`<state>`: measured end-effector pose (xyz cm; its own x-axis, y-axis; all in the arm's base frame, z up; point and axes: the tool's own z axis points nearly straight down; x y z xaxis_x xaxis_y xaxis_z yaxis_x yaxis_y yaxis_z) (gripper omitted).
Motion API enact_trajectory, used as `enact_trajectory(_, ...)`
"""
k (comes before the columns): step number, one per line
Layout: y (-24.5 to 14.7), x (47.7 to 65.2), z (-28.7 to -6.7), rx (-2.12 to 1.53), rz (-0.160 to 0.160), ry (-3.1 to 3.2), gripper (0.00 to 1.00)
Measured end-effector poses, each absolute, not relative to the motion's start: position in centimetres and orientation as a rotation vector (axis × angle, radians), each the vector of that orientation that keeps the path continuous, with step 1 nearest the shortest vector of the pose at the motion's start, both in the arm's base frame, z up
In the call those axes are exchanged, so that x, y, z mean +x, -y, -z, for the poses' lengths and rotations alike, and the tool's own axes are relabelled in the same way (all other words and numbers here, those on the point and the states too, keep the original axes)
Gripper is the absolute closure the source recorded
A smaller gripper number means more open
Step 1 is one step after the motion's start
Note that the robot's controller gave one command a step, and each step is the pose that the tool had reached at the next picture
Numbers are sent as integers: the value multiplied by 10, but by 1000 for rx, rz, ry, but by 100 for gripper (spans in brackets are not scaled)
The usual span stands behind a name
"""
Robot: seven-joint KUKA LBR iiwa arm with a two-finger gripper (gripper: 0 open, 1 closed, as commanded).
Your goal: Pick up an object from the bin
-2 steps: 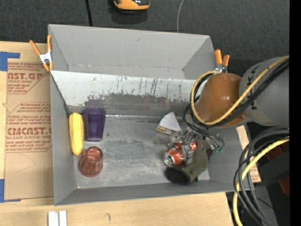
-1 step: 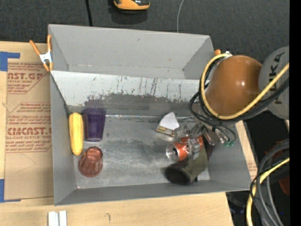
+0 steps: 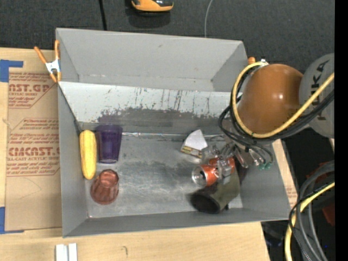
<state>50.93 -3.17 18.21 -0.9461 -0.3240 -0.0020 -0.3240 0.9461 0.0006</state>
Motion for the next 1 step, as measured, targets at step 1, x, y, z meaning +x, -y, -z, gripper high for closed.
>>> enact_trajectory(1,21,510,-290,-529,-1,-3093,100)
